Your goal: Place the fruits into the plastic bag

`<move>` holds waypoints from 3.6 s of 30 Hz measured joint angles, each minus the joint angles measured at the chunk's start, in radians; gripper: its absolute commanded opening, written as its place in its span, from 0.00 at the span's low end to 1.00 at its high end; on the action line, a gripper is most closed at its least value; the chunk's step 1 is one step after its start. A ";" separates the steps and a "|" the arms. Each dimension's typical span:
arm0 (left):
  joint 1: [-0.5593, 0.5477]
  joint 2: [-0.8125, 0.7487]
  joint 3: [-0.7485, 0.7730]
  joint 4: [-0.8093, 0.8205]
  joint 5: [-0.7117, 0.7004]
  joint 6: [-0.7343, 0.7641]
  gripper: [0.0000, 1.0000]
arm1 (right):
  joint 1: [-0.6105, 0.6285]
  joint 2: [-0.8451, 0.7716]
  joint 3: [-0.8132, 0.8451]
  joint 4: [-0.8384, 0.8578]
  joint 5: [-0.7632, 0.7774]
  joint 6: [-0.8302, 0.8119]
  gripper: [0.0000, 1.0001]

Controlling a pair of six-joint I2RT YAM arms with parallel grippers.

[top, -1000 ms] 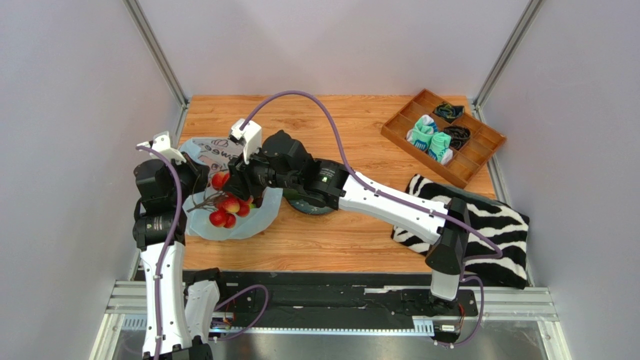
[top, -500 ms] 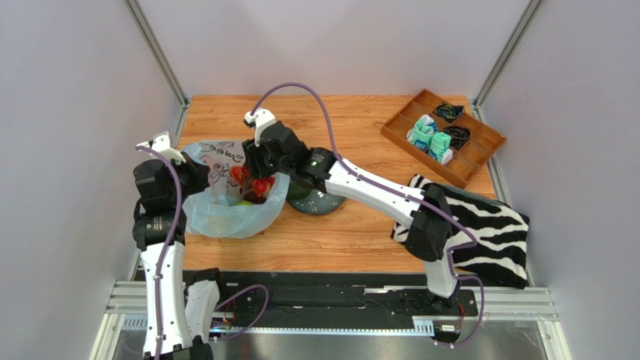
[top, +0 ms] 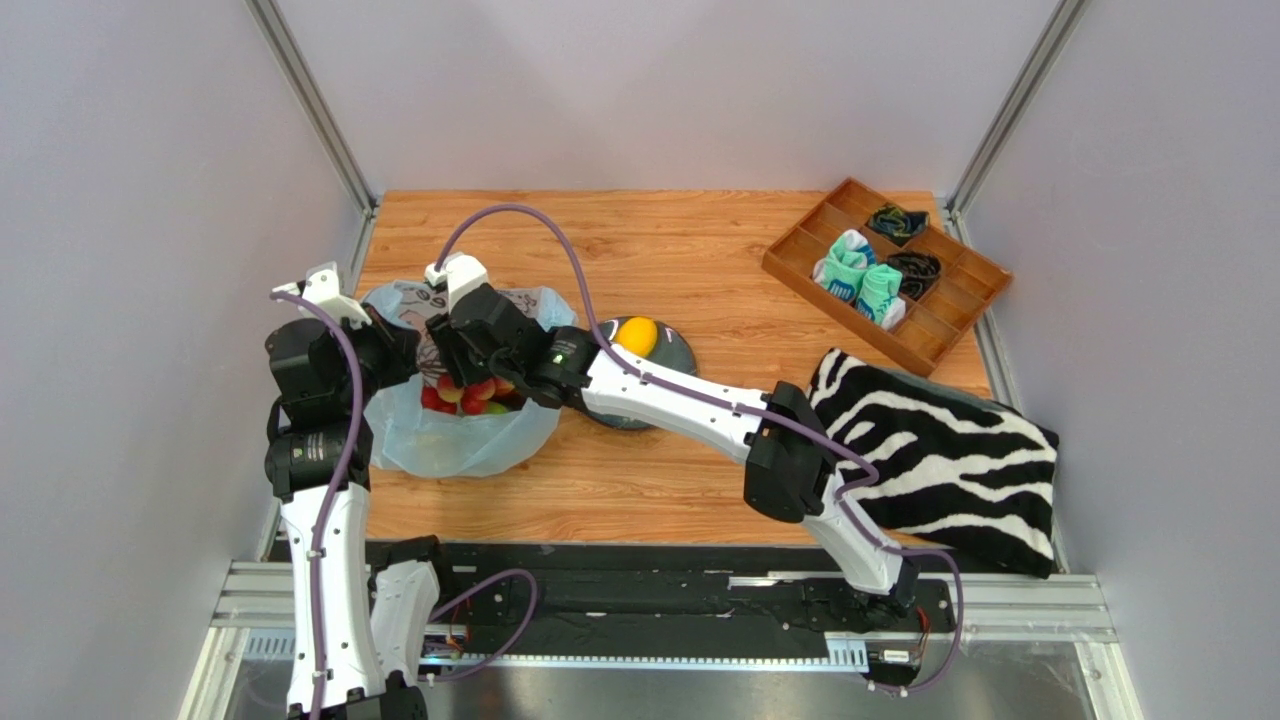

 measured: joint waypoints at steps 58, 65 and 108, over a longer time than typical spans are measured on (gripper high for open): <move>0.008 0.000 0.000 0.013 0.018 -0.003 0.00 | 0.124 -0.484 -0.671 0.485 -0.101 -0.237 0.67; 0.009 0.000 0.000 0.014 0.018 -0.003 0.00 | 0.096 -0.624 -0.743 0.483 0.005 -0.248 0.66; 0.010 0.003 0.000 0.014 0.026 -0.004 0.00 | -0.403 -0.217 -0.640 0.108 0.062 0.270 0.82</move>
